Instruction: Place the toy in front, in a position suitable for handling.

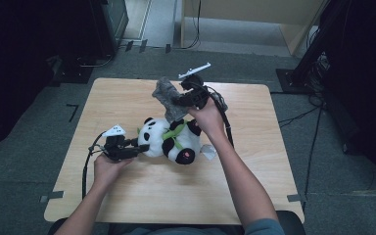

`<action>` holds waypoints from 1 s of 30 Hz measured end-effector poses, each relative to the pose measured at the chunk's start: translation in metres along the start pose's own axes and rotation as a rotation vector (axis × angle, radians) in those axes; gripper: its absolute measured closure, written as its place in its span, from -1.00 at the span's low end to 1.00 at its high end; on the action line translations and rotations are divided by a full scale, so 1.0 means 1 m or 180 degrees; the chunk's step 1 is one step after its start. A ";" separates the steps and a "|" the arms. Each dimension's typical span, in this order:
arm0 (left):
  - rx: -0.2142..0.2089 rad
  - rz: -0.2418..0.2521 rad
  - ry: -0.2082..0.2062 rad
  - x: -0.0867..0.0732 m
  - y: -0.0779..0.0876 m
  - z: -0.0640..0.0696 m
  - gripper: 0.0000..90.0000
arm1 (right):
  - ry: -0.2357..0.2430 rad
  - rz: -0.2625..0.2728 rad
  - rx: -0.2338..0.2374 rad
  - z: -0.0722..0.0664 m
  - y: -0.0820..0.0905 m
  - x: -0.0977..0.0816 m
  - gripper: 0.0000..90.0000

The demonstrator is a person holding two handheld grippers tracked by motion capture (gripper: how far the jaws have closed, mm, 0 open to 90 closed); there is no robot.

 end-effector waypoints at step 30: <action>0.0041 -0.0037 -0.0015 0.001 0.000 0.003 0.10 | -0.0130 -0.0233 0.0133 -0.002 -0.015 -0.071 0.69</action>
Point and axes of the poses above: each handheld gripper's, and its own axes: y roughly backward along the jaws, x roughly out of its top, z roughly to its right, the point moved 1 cm from there along -y, roughly forward along the jaws, and after that the axes turned 12 degrees about z, right-handed, at the moved point
